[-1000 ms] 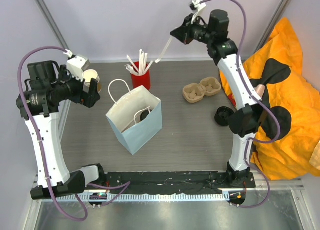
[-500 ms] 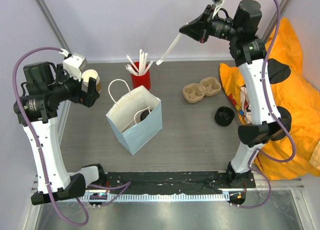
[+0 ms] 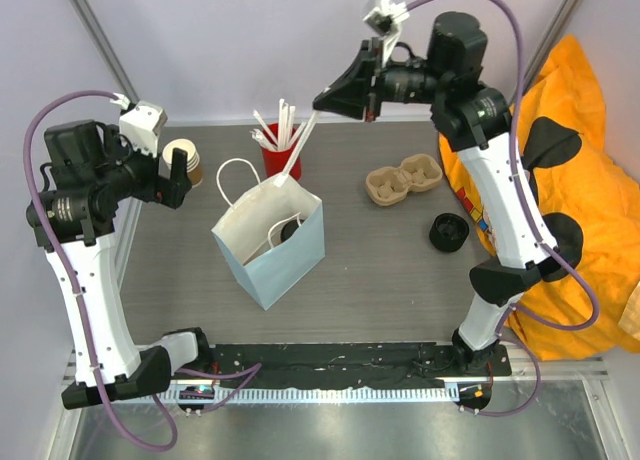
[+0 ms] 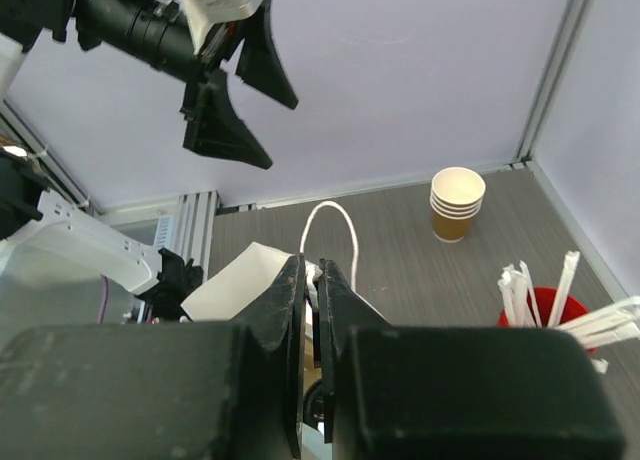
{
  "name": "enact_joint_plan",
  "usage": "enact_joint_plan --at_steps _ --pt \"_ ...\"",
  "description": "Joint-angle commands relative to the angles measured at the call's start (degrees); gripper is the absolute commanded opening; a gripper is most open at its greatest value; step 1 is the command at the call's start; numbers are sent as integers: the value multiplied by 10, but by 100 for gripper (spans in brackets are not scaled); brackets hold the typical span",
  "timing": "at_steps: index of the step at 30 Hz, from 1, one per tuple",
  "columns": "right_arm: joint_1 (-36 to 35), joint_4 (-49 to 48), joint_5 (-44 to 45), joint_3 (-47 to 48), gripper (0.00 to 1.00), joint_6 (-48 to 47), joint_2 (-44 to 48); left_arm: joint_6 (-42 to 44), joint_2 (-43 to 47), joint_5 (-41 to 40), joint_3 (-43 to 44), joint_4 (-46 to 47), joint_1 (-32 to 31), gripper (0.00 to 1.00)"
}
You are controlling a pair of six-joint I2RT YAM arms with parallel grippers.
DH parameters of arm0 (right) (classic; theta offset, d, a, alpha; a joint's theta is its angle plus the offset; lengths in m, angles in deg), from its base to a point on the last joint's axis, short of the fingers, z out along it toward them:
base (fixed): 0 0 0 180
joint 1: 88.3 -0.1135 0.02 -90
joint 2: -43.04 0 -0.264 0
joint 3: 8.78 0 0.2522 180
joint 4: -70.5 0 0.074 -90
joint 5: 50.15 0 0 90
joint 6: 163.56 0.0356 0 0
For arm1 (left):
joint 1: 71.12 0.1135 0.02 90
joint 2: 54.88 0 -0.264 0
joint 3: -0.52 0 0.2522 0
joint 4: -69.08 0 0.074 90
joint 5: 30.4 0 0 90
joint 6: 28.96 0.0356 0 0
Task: Pack the takeout coffee
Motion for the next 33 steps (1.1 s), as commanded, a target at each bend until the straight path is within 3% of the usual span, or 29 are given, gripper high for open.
enact_joint_plan --at_steps 1,18,33 --pt "-73 95 94 37 8 -112 -6 -11 -5 -27 21 22 1 100" --pt "-296 160 390 22 9 -301 -73 -17 16 -39 -22 39 0 100" --pt "-380 197 499 -15 11 -342 -126 -14 54 -22 -75 68 1 100"
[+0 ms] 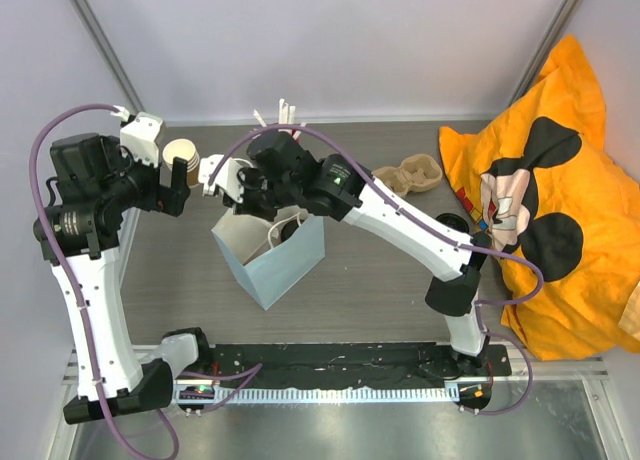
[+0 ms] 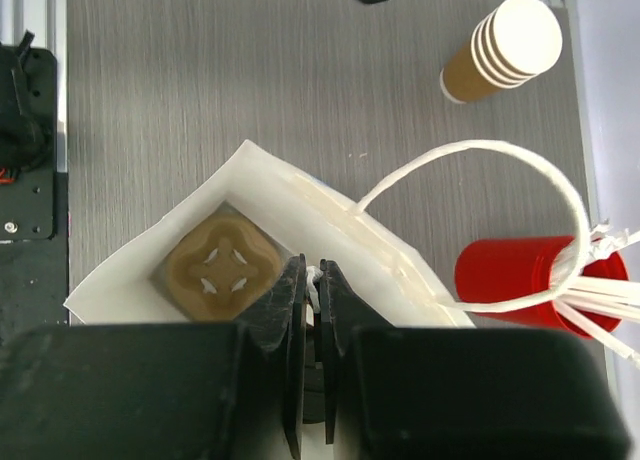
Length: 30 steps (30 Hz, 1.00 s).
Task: Pack the takeout coffee
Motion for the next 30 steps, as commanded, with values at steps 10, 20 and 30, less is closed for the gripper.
enact_joint_plan --at_steps 10,20,30 --pt "-36 -5 55 -4 44 -8 -6 3 27 26 -29 47 1 100" --pt "-25 -39 68 93 69 6 39 -9 17 68 -27 69 1 100" --pt "104 -101 86 95 75 56 86 -17 -8 139 -25 92 -35 100"
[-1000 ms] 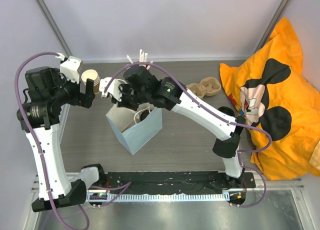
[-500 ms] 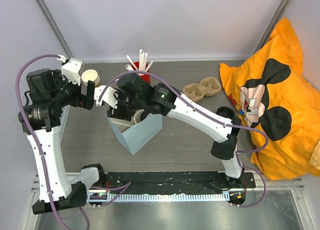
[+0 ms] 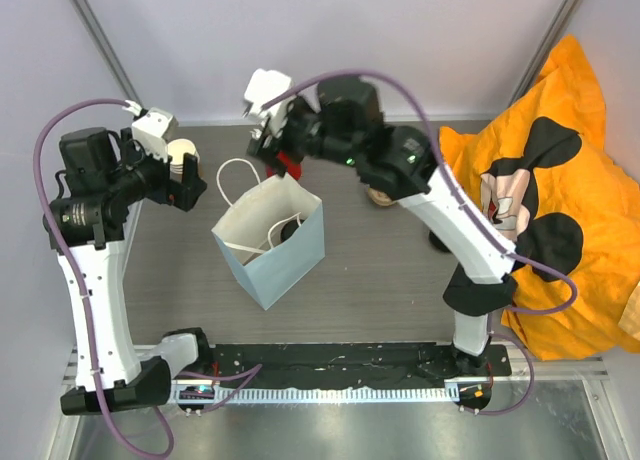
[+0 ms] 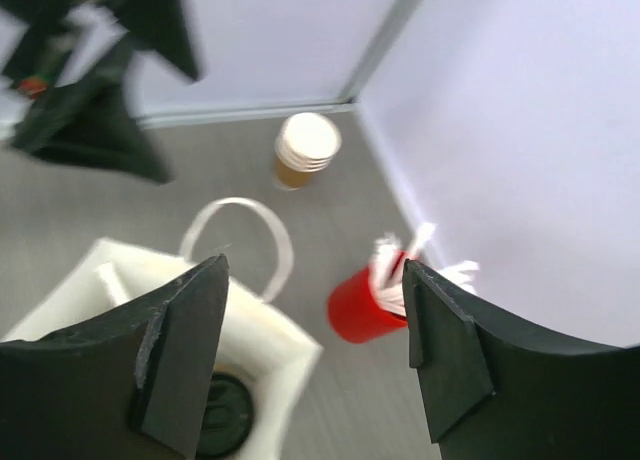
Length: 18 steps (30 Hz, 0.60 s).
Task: Pack the takeout coffee
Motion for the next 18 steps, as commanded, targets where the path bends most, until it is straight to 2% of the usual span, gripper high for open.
enact_joint_plan --at_steps 1,4,7,12,18 --pt "78 -59 7 -30 75 43 50 -11 -3 53 4 38 -27 100" --pt "134 -72 -36 -96 75 64 70 -13 -5 65 -3 48 -43 100" --pt "168 -63 -123 -159 75 62 92 -17 -17 82 4 53 -50 100" --pt "198 15 -299 -211 76 -11 134 -17 -33 96 24 53 -59 100" --pt "211 116 -438 -243 77 -132 160 -13 -52 90 39 49 -80 100"
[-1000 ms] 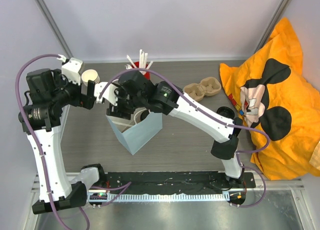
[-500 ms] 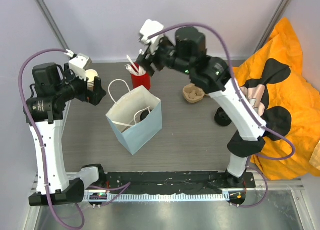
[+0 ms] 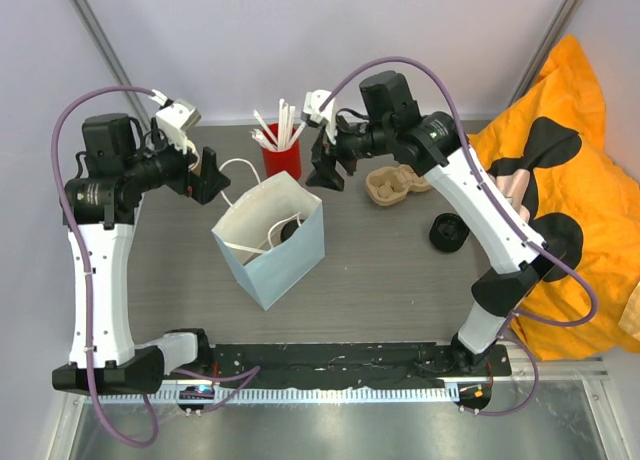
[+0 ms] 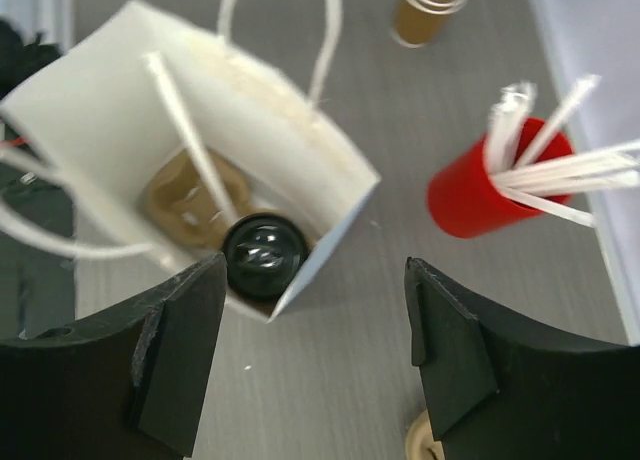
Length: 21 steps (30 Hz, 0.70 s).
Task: Pack the takeout coffee
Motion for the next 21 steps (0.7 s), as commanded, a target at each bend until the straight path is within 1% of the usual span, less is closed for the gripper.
enact_joint_plan --at_steps 1,2,3,4,5,7,13,16,21 --pt "10 77 -159 -2 76 -107 63 -2 -12 9 28 20 -15 100" --pt "12 107 -172 -1 76 -122 64 -3 -14 8 32 21 -15 100" --pt "10 121 -186 -1 77 -155 66 -2 -17 7 32 21 -15 100" --pt "11 135 -204 -3 77 -169 67 -2 -22 6 34 20 -15 99" --pt "11 151 -217 -7 77 -181 67 -1 -24 1 36 19 -33 99" --pt "11 156 -236 -21 77 -192 69 2 -31 -7 38 18 -37 97" --pt "10 101 -255 -44 76 -143 57 11 -43 -20 42 13 -49 92" --pt "1 85 -257 -47 73 -127 49 13 -47 -23 42 12 -53 88" --pt "-32 72 -235 -46 66 -116 31 15 -54 -27 41 11 -57 80"
